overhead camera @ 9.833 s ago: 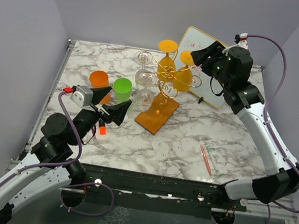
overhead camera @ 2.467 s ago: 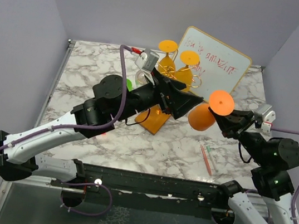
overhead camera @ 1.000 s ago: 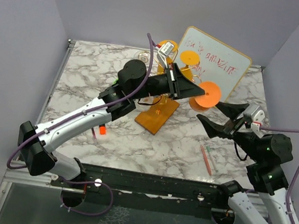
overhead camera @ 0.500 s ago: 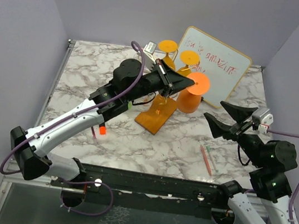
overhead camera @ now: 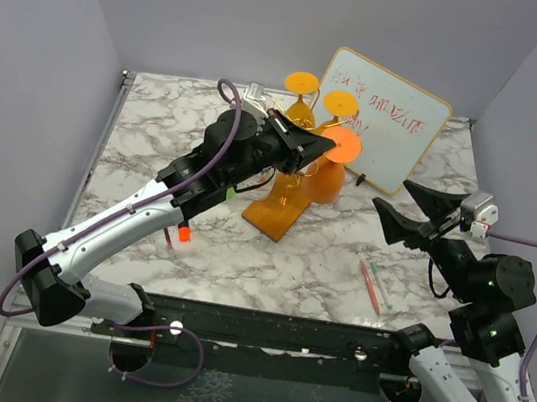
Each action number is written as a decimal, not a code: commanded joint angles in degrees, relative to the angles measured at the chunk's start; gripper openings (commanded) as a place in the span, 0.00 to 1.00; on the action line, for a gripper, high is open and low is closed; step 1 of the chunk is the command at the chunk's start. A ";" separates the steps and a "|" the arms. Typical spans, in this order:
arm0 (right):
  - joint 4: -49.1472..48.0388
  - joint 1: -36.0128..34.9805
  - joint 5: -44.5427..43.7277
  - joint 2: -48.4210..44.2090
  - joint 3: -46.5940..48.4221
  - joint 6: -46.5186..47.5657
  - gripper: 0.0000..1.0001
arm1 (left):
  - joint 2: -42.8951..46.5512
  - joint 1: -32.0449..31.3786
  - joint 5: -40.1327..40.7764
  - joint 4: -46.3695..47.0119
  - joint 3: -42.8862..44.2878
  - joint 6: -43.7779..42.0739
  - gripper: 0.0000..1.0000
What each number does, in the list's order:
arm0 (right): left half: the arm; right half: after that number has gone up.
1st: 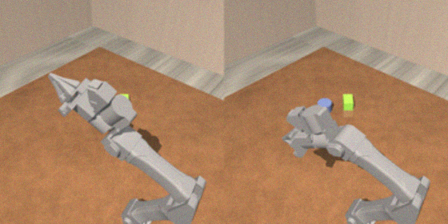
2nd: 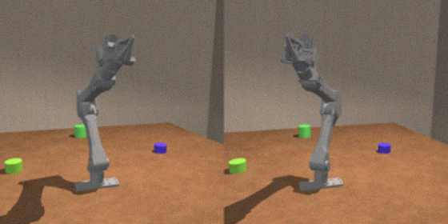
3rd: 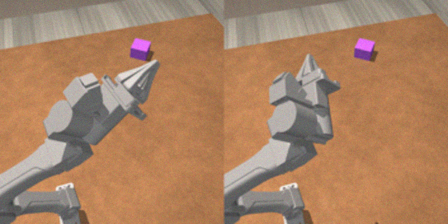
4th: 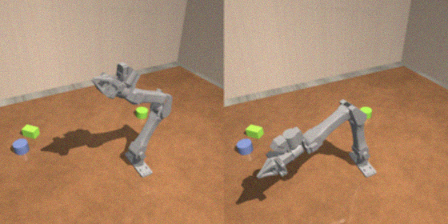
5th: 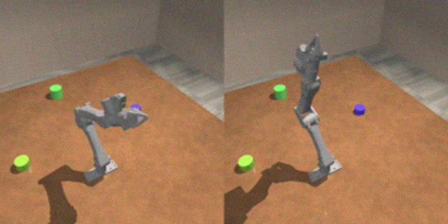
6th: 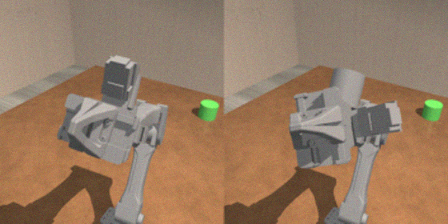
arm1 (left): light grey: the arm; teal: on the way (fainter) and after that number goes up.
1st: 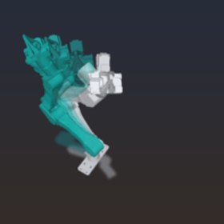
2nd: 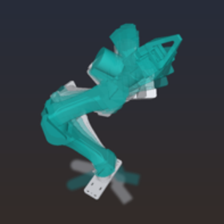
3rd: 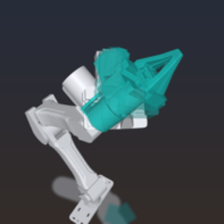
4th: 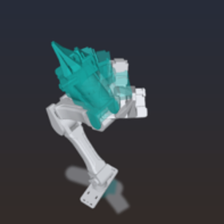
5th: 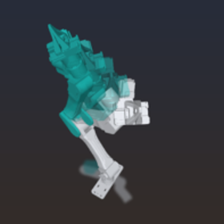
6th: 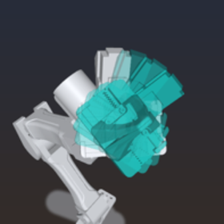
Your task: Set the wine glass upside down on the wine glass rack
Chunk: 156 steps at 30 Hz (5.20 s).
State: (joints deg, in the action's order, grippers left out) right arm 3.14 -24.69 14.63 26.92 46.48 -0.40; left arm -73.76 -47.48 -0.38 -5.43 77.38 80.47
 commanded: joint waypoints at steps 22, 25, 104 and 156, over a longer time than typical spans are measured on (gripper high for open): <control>-0.98 -0.10 -2.89 -0.56 -0.86 -1.88 0.69 | 5.70 3.41 10.92 -5.29 -4.07 0.61 0.00; -1.11 -0.10 -2.66 -0.45 -0.78 -2.13 0.69 | 6.12 3.54 9.36 -6.59 -4.07 -0.04 0.00; -2.17 -0.05 -3.30 0.60 -0.43 -6.45 0.69 | 6.97 3.45 -12.25 -12.06 0.02 -24.32 0.76; 0.47 -0.10 -9.52 -2.46 -0.56 -7.94 0.69 | -3.32 26.31 19.24 -30.77 21.15 -50.91 0.89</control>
State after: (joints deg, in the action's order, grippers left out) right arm 3.11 -24.69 7.05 26.55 45.58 -7.66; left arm -77.28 -31.07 22.35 -34.37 99.61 24.36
